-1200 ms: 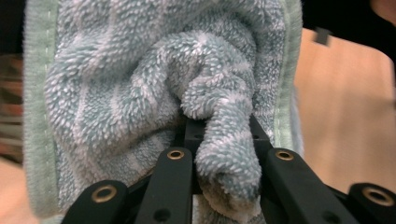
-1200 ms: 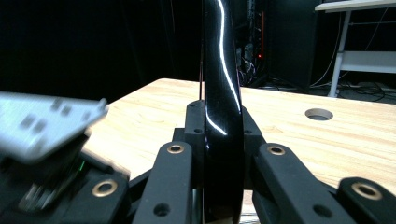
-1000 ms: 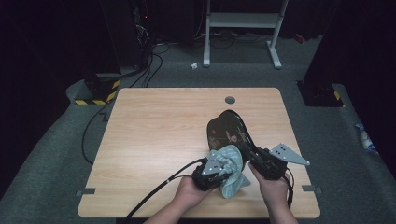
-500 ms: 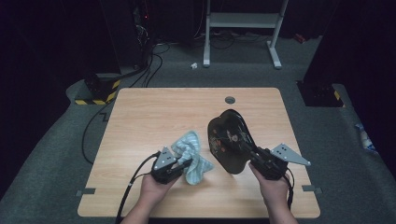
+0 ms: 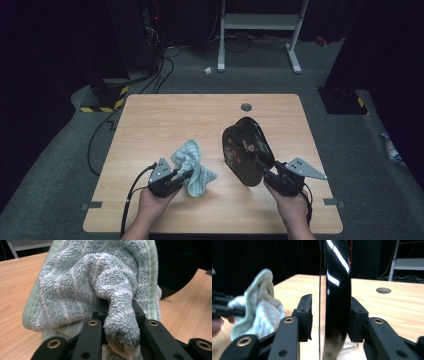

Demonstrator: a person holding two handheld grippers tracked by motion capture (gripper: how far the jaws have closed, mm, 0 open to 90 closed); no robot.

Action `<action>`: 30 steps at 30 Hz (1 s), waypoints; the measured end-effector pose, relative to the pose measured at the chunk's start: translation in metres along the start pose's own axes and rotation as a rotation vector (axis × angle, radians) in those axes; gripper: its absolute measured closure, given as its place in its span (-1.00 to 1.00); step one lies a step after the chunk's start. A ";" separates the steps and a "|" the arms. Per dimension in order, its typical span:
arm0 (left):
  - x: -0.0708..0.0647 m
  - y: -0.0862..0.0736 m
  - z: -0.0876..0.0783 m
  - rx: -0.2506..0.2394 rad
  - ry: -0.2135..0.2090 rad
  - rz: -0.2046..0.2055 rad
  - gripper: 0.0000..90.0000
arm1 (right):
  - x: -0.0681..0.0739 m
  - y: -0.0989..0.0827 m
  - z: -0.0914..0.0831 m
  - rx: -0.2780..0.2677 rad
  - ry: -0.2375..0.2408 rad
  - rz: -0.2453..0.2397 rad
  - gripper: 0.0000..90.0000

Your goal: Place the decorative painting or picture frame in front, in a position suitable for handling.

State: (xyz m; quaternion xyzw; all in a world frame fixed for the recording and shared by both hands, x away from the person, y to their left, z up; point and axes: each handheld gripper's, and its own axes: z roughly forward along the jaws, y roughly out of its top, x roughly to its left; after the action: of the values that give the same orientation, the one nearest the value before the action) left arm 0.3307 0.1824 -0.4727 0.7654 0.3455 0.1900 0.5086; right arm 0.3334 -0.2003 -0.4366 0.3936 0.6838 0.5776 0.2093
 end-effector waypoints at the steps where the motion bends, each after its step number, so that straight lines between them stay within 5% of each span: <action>1: 0.000 0.000 0.000 0.000 0.000 0.000 0.70 | 0.000 0.000 0.000 0.000 0.000 0.000 0.32; 10: 0.001 0.012 -0.001 -0.046 -0.036 -0.042 0.70 | 0.001 -0.031 -0.004 0.081 -0.036 0.000 0.09; 15: 0.002 0.030 -0.003 -0.059 -0.016 -0.065 0.70 | 0.004 -0.045 0.005 0.108 -0.052 0.010 0.00; 24: 0.004 0.077 0.001 -0.097 0.035 -0.043 0.70 | 0.008 -0.057 0.014 0.152 -0.027 -0.010 -0.19; 30: -0.003 0.106 0.004 -0.119 0.048 0.014 0.70 | 0.006 -0.061 0.015 0.137 -0.040 -0.005 -0.04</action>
State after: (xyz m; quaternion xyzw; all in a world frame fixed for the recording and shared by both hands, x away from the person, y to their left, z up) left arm 0.3662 0.1518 -0.3776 0.7314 0.3401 0.2321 0.5436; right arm 0.3225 -0.1875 -0.4970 0.4166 0.7186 0.5208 0.1969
